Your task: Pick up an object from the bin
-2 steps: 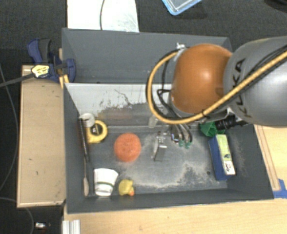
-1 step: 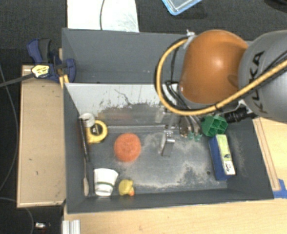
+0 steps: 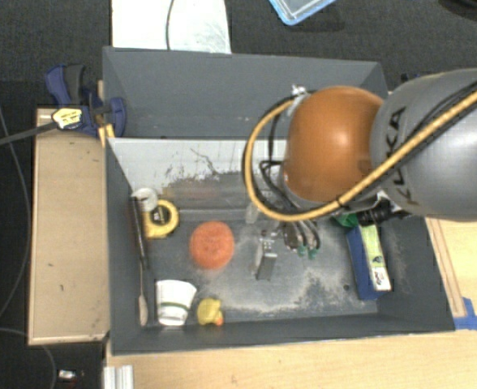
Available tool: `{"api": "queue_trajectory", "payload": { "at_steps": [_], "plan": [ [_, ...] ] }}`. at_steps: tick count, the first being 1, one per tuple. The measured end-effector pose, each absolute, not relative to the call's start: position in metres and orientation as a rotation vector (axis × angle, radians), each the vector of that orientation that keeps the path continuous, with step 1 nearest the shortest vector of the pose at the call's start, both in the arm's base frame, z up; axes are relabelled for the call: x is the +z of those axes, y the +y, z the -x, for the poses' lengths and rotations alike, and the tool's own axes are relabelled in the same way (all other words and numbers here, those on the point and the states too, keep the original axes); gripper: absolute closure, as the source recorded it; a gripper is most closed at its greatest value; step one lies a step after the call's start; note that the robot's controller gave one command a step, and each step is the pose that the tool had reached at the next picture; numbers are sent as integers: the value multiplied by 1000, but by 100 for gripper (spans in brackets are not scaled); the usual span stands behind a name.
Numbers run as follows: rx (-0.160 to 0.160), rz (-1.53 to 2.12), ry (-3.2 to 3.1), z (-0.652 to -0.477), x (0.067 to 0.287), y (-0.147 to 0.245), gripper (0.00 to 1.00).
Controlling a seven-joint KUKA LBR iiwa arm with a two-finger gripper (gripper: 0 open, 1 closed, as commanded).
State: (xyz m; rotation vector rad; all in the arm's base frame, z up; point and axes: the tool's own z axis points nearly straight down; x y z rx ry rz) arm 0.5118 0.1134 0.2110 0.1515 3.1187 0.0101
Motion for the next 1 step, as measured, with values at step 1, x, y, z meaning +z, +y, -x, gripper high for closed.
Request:
{"api": "queue_trajectory", "payload": {
  "at_steps": [1],
  "plan": [
    [16,-480,3080,-529,187,154,0]
  ]
}}
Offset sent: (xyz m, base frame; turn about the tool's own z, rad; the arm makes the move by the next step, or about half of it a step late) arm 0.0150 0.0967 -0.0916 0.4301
